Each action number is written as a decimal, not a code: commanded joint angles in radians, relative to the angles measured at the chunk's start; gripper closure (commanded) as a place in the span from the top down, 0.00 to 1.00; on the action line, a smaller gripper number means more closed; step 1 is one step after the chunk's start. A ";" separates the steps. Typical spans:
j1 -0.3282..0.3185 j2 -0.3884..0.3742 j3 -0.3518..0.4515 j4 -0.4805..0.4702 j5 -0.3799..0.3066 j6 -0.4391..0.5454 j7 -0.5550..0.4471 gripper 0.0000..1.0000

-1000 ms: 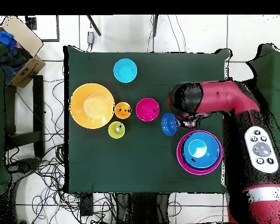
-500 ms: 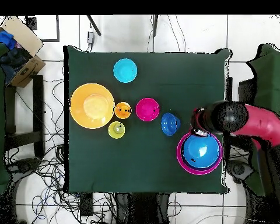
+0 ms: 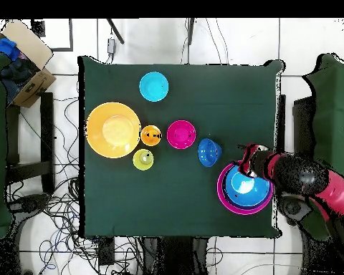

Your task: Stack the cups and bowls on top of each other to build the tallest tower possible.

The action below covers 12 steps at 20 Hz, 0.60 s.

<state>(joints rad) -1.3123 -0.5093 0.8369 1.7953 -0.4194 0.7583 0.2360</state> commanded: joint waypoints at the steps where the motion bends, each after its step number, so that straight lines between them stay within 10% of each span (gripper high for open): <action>1: -0.065 0.187 0.170 0.271 -0.008 -0.134 -0.032 1.00; 12: -0.101 0.161 0.229 0.404 -0.073 -0.251 0.084 1.00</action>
<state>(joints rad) -1.4538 -0.3628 0.9887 2.0906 -0.4182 0.5832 0.2360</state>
